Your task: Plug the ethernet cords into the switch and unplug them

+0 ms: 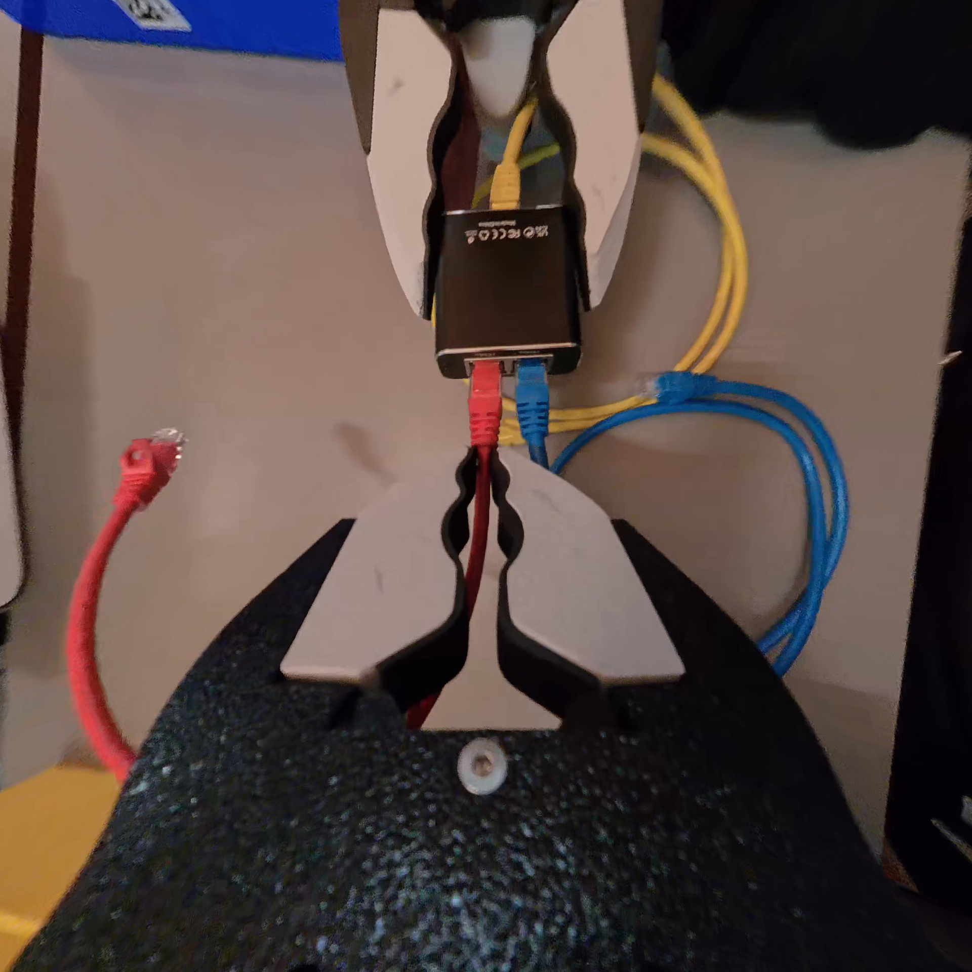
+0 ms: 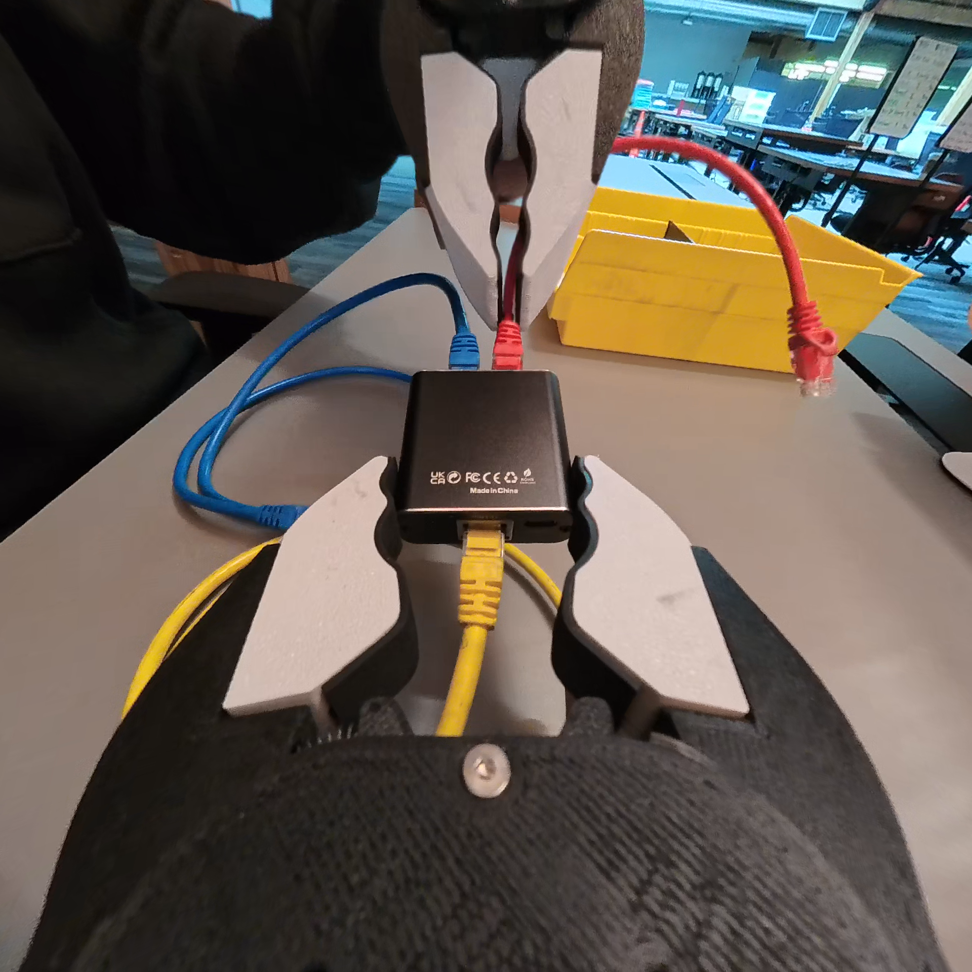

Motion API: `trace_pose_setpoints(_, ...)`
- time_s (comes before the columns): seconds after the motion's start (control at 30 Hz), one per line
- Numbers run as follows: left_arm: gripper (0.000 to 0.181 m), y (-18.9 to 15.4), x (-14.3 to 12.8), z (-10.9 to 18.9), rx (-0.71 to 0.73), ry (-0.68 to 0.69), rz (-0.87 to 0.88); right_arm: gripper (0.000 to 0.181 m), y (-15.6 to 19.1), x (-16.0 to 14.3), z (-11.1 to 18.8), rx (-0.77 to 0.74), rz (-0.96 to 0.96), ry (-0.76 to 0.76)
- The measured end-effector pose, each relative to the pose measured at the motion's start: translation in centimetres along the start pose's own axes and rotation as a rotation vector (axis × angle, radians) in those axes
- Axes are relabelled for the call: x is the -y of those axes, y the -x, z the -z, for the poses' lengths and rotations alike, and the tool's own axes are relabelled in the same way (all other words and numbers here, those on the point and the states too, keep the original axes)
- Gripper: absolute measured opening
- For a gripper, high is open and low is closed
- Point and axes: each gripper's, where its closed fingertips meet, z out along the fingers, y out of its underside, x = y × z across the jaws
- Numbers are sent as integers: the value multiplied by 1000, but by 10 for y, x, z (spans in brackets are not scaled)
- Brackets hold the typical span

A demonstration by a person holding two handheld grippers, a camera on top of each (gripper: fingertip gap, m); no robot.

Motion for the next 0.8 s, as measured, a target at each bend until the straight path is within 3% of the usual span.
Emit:
trace_pose_setpoints(0.17, 11, 2, 1, 1, -46, -188, 36, 61, 1, 1, -1, 9, 3, -4)
trace_pose_setpoints(0.4, 6, -3, -1, -3, -61, -233, 22, 61, 2, 1, -1, 15, 5, -6)
trace_pose_setpoints(0.53, 5, -2, -3, -4, -24, -222, -11, 61, 3, 0, -4, 15, 7, 7)
trace_pose_setpoints(0.7, 5, -8, -19, -18, 10, -63, -107, 61, 8, -11, -13, 38, 36, 100)
trace_pose_setpoints(0.8, 5, -9, -22, -23, 25, -57, -115, 62, 7, -7, -13, 31, 25, 75)
